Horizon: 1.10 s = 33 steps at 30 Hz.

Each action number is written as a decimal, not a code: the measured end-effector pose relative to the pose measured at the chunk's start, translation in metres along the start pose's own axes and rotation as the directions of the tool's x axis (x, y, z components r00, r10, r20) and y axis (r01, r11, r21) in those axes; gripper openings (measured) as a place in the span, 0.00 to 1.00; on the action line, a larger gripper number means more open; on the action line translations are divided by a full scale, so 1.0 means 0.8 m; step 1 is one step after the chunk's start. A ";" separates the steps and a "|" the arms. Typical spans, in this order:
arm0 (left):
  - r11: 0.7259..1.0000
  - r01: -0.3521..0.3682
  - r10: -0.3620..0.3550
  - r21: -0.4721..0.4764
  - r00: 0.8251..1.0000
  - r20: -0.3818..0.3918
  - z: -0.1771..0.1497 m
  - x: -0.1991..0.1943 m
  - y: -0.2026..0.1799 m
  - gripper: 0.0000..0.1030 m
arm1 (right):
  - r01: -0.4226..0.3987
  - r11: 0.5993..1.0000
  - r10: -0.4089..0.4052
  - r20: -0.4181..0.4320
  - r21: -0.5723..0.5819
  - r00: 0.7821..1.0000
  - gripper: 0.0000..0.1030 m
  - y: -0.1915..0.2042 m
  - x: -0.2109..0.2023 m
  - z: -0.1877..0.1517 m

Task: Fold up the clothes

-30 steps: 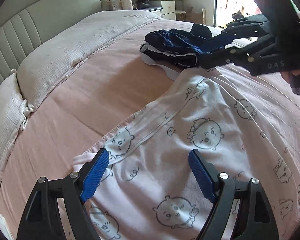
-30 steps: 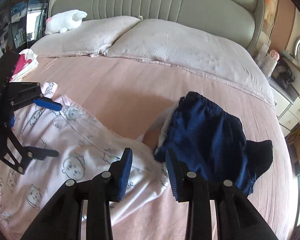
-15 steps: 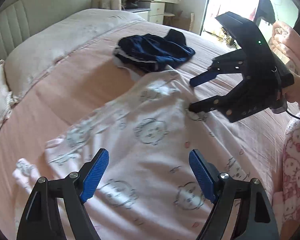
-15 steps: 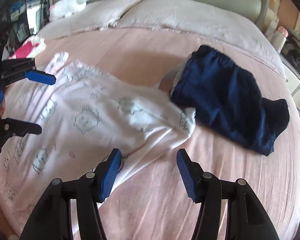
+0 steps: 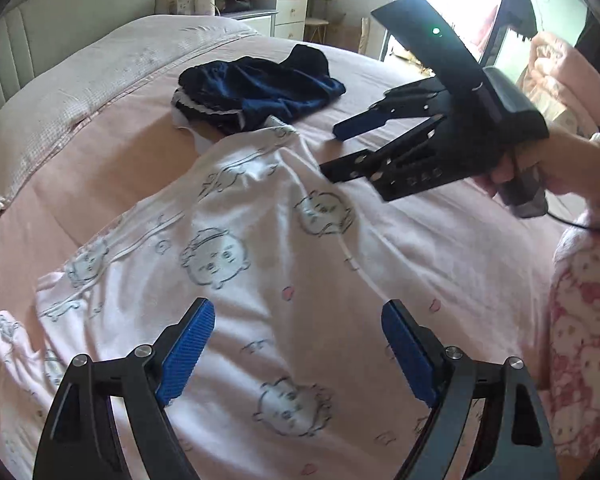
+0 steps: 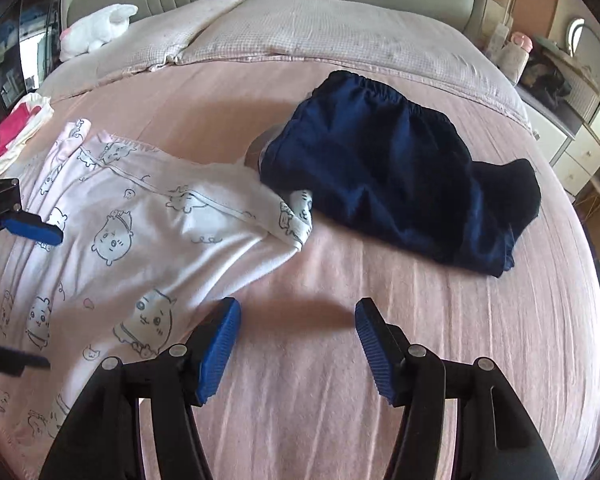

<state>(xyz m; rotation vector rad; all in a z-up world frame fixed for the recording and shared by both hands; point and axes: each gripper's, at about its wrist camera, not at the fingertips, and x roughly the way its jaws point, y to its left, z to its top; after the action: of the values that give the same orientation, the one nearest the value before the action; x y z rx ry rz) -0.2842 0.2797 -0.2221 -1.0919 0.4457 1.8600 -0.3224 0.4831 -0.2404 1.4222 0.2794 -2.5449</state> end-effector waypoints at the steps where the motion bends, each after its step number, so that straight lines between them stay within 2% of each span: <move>1: 1.000 0.008 -0.008 -0.008 1.000 -0.019 -0.001 0.010 -0.006 0.84 | 0.002 1.000 -0.002 0.002 -0.008 1.000 0.57 -0.001 -0.001 -0.003; 3: 0.995 -0.071 0.077 0.065 0.992 -0.102 -0.010 0.029 -0.017 0.84 | 0.021 0.998 -0.022 -0.017 -0.054 1.000 0.57 -0.004 -0.004 -0.011; 4: 0.985 -0.113 0.128 0.130 0.986 -0.110 -0.018 0.027 -0.023 0.85 | 0.047 0.997 -0.049 -0.024 -0.066 0.999 0.60 -0.008 -0.007 -0.015; 5: 0.981 -0.133 0.151 0.141 0.980 -0.132 -0.022 0.024 -0.021 0.85 | 0.102 0.993 -0.104 -0.026 -0.060 0.994 0.62 -0.016 -0.011 -0.018; 6: 0.986 -0.137 0.151 0.093 0.975 -0.162 -0.023 0.019 -0.012 0.85 | 0.157 0.986 -0.159 -0.028 -0.055 0.987 0.62 -0.024 -0.015 -0.022; 7: 0.988 -0.146 0.153 0.055 0.975 -0.162 -0.023 0.011 -0.004 0.84 | 0.166 0.986 -0.167 -0.022 -0.030 0.986 0.62 -0.032 -0.020 -0.024; 9: 0.993 -0.113 0.114 0.015 0.989 -0.094 -0.021 -0.005 -0.003 0.84 | 0.020 0.997 -0.022 0.029 0.070 0.999 0.62 -0.044 -0.033 -0.023; 10: 0.995 -0.102 0.103 0.016 0.991 -0.081 -0.019 -0.005 -0.008 0.84 | -0.040 0.996 0.036 0.049 0.075 0.998 0.63 -0.038 -0.034 -0.019; 11: 0.994 -0.106 0.109 0.036 0.989 -0.096 -0.019 0.004 -0.017 0.84 | -0.054 0.998 0.052 0.054 0.039 0.997 0.64 -0.023 -0.032 -0.013; 13: 0.991 -0.113 0.122 0.074 0.985 -0.126 -0.017 0.022 -0.035 0.84 | -0.018 0.994 0.021 0.029 -0.105 0.999 0.64 0.017 -0.019 -0.005; 15: 0.981 -0.155 0.171 0.113 0.975 -0.146 -0.023 0.033 -0.045 0.87 | 0.042 0.976 -0.043 0.000 -0.212 0.999 0.65 0.040 -0.005 -0.008; 16: 0.979 -0.177 0.192 0.104 0.967 -0.167 -0.025 0.035 -0.043 0.87 | 0.067 0.977 -0.067 0.004 -0.204 0.998 0.77 0.035 -0.004 -0.008; 17: 0.976 -0.204 0.216 0.079 0.958 -0.189 -0.027 0.031 -0.037 0.87 | 0.111 0.977 -0.111 0.008 -0.181 0.994 0.82 0.027 -0.005 -0.008; 18: 0.968 -0.242 0.250 0.066 0.948 -0.196 -0.029 0.025 -0.033 0.87 | 0.179 0.975 -0.179 0.011 -0.134 0.984 0.82 0.013 -0.007 -0.008; 19: 0.963 -0.265 0.270 0.056 0.941 -0.201 -0.032 0.019 -0.030 0.87 | 0.184 0.979 -0.183 0.020 -0.083 0.983 0.82 0.000 -0.012 -0.009; 21: 0.959 -0.280 0.282 0.040 0.937 -0.206 -0.040 0.006 -0.027 0.87 | -0.006 0.999 0.003 0.059 0.051 0.998 0.82 -0.021 -0.024 -0.014; 22: 0.964 -0.265 0.262 0.014 0.945 -0.195 -0.042 -0.001 -0.028 0.87 | -0.129 0.983 0.123 0.056 0.130 0.991 0.82 -0.027 -0.024 -0.016; 23: 0.975 -0.220 0.212 -0.025 0.963 -0.168 -0.042 -0.009 -0.032 0.87 | -0.213 0.960 0.208 0.043 0.182 0.977 0.82 -0.028 -0.020 -0.017; 24: 0.984 -0.172 0.163 -0.053 0.977 -0.138 -0.041 -0.016 -0.038 0.87 | -0.248 0.949 0.247 0.030 0.196 0.969 0.82 -0.024 -0.015 -0.017; 26: 0.991 -0.094 0.086 -0.091 0.992 -0.088 -0.039 -0.019 -0.057 0.86 | -0.237 0.957 0.241 -0.004 0.170 0.971 0.82 -0.011 -0.004 -0.013; 27: 0.994 -0.054 0.047 -0.098 0.996 -0.074 -0.038 -0.015 -0.068 0.85 | -0.227 0.961 0.233 -0.019 0.158 0.972 0.82 -0.005 0.002 -0.011; 29: 0.996 -0.036 0.030 -0.086 0.997 -0.076 -0.040 -0.002 -0.090 0.85 | -0.227 0.962 0.231 -0.010 0.149 0.973 0.82 0.003 0.007 -0.006; 30: 0.996 -0.032 0.025 -0.082 0.996 -0.086 -0.048 0.001 -0.098 0.78 | -0.245 0.957 0.247 0.005 0.157 0.969 0.82 0.005 0.007 -0.003; 31: 0.997 -0.027 0.020 -0.077 0.995 -0.096 -0.055 0.004 -0.107 0.64 | -0.261 0.951 0.260 0.024 0.164 0.965 0.82 0.005 0.006 0.001; 32: 0.997 -0.053 0.046 -0.060 0.993 -0.109 -0.059 0.008 -0.111 0.56 | -0.264 0.950 0.261 0.044 0.167 0.964 0.82 0.005 0.006 0.005; 33: 0.992 -0.122 0.118 -0.025 0.984 -0.136 -0.062 0.015 -0.111 0.36 | -0.253 0.954 0.246 0.061 0.163 0.967 0.82 0.005 0.006 0.009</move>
<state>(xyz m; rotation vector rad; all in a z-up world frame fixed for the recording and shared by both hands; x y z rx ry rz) -0.1868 0.2991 -0.2474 -1.2417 0.5710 1.9111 -0.3297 0.4769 -0.2409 1.3630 -0.1209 -2.4311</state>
